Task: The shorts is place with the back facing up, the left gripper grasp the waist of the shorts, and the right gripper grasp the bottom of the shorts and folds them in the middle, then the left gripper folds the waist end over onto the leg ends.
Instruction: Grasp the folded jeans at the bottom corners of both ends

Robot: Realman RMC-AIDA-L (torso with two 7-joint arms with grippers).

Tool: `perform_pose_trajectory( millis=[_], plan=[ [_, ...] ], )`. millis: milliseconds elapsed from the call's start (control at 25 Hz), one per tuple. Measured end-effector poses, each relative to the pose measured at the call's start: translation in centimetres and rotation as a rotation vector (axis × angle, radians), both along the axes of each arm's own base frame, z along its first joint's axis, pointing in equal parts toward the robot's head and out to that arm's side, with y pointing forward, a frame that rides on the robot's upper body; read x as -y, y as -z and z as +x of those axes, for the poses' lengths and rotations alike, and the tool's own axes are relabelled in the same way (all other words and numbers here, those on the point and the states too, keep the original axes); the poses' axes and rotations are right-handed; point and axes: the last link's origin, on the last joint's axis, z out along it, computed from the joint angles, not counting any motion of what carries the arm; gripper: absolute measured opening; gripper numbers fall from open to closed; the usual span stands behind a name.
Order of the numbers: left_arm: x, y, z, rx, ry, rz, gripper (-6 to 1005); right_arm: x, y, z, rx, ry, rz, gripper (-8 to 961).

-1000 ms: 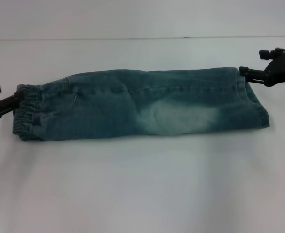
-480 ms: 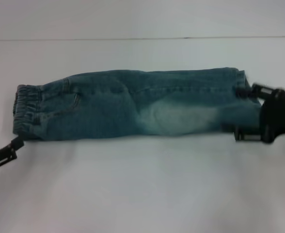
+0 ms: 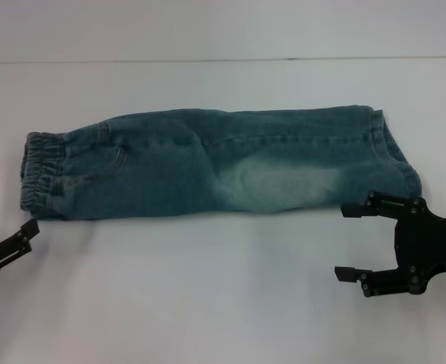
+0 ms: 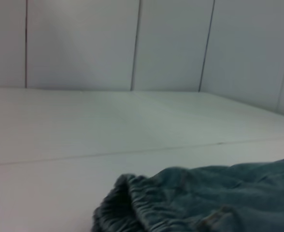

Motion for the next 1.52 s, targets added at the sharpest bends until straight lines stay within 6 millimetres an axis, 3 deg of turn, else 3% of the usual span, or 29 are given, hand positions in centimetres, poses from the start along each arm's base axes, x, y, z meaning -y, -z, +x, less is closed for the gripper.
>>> perform_pose_trajectory(
  millis=[240,520,1240,1520],
  plan=[
    [-1.8,1.3,-0.6,-0.067,-0.049,0.009,902,-0.1,0.1,-0.4,-0.011,0.001,-0.018,922],
    [-2.5,1.9,-0.8,-0.098,-0.062,0.012,903,-0.2,0.0,-0.5,-0.015,0.015,-0.029,921],
    [-5.0,4.9,1.0,-0.160,0.017,-0.027,903,-0.3,0.1,-0.2,-0.012,0.043,-0.024,922],
    [-5.2,5.0,1.4,-0.150,0.036,-0.028,781,-0.6,0.3,0.0,-0.001,0.057,-0.012,919]
  ],
)
